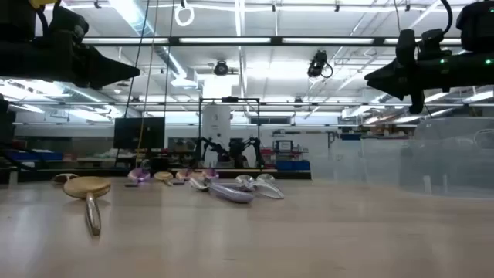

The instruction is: Sort silverware by color (type)

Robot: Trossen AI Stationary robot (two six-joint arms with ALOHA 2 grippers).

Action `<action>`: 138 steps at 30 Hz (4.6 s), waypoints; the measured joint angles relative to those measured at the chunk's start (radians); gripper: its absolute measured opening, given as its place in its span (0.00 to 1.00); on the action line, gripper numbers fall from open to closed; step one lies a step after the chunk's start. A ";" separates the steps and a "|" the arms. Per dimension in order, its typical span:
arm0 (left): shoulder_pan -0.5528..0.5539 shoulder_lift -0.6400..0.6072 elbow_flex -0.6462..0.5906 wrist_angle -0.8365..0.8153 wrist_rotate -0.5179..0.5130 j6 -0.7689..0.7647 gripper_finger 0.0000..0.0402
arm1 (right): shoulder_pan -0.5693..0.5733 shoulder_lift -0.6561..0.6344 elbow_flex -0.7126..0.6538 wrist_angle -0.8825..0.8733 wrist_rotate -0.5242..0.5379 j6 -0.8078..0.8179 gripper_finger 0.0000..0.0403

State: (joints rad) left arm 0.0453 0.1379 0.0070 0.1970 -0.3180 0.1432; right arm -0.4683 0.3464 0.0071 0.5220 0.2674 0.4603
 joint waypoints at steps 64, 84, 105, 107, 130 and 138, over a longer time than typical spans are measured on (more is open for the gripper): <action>0.013 -0.001 0.000 0.194 0.008 0.457 0.06 | 0.000 0.000 0.000 0.051 -0.002 0.011 0.22; 0.049 0.037 0.020 0.139 -0.001 -0.125 0.06 | 0.072 0.110 0.165 -0.141 -0.149 -0.126 0.22; -0.023 0.216 0.067 0.023 0.006 -0.289 0.20 | 0.385 0.701 0.563 -0.309 0.172 -0.146 0.22; -0.023 0.216 0.067 0.024 -0.017 -0.262 0.27 | 0.403 0.755 0.600 -0.315 0.193 -0.146 0.22; -0.022 0.216 0.068 0.047 -0.029 -0.244 0.37 | 0.513 1.246 1.051 -0.697 0.187 -0.019 0.22; -0.022 0.216 0.068 0.045 -0.029 -0.244 0.37 | 0.513 1.419 1.240 -0.899 0.185 0.014 0.24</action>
State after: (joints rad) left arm 0.0231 0.3534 0.0753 0.2425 -0.3473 -0.1006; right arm 0.0448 1.7653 1.2473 -0.3773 0.4526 0.4744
